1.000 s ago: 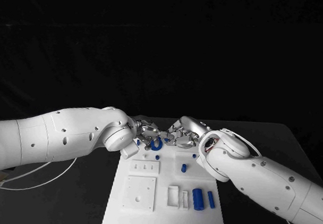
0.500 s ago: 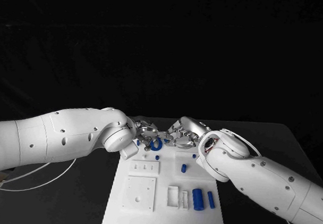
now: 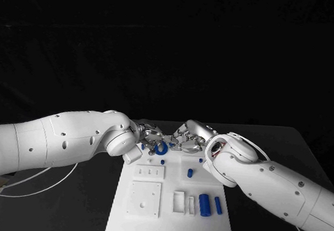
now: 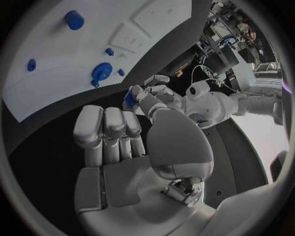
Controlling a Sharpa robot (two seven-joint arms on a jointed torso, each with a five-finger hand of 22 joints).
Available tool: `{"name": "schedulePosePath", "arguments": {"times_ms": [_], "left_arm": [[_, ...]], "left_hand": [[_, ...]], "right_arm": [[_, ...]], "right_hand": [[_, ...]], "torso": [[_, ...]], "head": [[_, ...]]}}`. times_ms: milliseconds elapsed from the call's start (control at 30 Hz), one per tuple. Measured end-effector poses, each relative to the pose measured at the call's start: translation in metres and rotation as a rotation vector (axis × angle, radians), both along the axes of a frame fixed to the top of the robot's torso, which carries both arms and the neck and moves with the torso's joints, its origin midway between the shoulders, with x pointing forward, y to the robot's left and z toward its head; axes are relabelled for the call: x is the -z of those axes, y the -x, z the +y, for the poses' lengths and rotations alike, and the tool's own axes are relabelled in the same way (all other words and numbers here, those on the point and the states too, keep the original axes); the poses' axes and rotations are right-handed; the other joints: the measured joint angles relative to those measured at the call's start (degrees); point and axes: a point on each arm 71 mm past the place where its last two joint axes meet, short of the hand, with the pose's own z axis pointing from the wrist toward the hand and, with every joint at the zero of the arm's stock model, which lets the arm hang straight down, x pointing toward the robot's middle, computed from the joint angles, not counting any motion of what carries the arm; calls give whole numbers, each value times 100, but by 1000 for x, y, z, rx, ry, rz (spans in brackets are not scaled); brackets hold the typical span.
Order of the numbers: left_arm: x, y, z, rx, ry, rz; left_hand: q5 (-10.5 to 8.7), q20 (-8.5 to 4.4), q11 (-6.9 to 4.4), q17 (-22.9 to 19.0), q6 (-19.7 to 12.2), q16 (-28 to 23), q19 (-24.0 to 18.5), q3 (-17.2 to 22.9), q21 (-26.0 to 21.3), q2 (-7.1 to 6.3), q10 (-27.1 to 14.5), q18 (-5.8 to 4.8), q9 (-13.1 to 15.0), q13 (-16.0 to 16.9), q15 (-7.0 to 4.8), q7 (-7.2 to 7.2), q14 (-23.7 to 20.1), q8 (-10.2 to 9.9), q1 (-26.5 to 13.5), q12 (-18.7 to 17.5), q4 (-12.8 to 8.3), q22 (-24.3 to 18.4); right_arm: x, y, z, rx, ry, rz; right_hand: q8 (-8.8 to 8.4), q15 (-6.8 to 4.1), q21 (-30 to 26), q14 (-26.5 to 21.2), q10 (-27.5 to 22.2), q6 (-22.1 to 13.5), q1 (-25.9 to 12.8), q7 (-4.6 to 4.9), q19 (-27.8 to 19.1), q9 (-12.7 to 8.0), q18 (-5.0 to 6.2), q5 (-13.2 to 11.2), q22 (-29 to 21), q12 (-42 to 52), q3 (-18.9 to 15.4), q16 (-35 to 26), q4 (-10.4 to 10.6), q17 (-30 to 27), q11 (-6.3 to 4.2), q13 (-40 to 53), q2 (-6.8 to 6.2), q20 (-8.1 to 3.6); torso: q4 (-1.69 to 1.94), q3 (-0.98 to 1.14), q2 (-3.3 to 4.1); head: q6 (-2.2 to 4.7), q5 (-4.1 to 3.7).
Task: Assemble the parts on the task board
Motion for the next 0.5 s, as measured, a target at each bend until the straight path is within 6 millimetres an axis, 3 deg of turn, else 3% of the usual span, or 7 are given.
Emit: {"name": "schedulePosePath", "arguments": {"times_ms": [500], "left_arm": [[0,0,1,3,-2,3]], "left_hand": [[-94,0,0,-56,16,-45,0,-112,-109,-134,0,0,0,-29,0,-16,0,-1,-28,-21,34,18]], "right_arm": [[0,0,-1,0,2,2]], "right_hand": [[-7,0,0,0,0,14,0,16,0,2,0,-4,-1,0,0,0,0,0,0,0,0,0]], "torso": [[3,-3,3]], "head": [[-23,-2]]}}
